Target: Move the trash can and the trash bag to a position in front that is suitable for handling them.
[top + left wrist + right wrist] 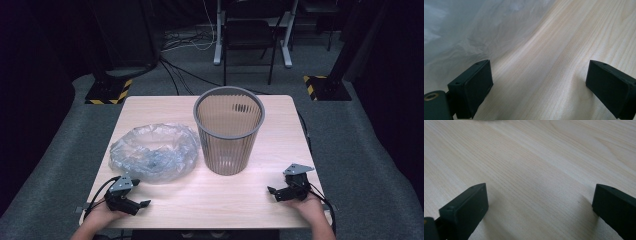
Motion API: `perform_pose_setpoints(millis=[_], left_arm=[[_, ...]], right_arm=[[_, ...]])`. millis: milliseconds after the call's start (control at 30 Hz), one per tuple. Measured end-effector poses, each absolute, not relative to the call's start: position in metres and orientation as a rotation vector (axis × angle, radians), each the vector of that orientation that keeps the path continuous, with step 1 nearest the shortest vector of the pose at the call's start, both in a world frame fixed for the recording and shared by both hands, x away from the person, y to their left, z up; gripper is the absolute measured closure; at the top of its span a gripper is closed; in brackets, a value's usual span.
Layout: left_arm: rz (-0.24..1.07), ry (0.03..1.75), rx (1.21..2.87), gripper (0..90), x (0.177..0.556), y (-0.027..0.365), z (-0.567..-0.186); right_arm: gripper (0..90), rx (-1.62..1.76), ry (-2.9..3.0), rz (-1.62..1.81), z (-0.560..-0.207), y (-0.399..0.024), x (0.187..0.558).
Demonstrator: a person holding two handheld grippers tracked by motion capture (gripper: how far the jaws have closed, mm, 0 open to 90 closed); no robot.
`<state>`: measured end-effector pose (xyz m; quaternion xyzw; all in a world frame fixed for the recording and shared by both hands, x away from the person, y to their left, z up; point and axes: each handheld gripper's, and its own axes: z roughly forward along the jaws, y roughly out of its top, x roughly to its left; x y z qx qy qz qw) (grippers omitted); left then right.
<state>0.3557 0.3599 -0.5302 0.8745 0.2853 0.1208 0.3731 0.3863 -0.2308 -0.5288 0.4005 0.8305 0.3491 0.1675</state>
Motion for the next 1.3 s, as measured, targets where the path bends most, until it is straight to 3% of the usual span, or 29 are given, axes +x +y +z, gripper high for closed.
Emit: perform_pose_setpoints(millis=[200,267,433,500,767,1300], left_arm=[[0.312,0.739,2.239,6.6,0.355,0.36,-0.53],[0.312,0.735,2.238,6.7,0.354,0.36,-0.53],[0.302,0.728,2.247,8.7,0.353,0.361,-0.529],[0.293,0.711,2.254,12.2,0.351,0.361,-0.527],[0.284,0.693,2.273,16.7,0.349,0.36,-0.525],[0.255,0.719,2.248,21.9,0.344,0.36,-0.514]], right_arm=[[4.0,1.13,2.36,1.006,-0.528,-0.231,0.384],[16.1,1.104,2.367,1.03,-0.526,-0.231,0.381],[21.0,1.085,2.389,1.044,-0.525,-0.229,0.382],[30.6,1.093,2.409,1.101,-0.522,-0.228,0.382],[27.0,1.099,2.305,1.217,-0.505,-0.228,0.374],[28.8,1.094,2.237,1.232,-0.474,-0.21,0.364]])
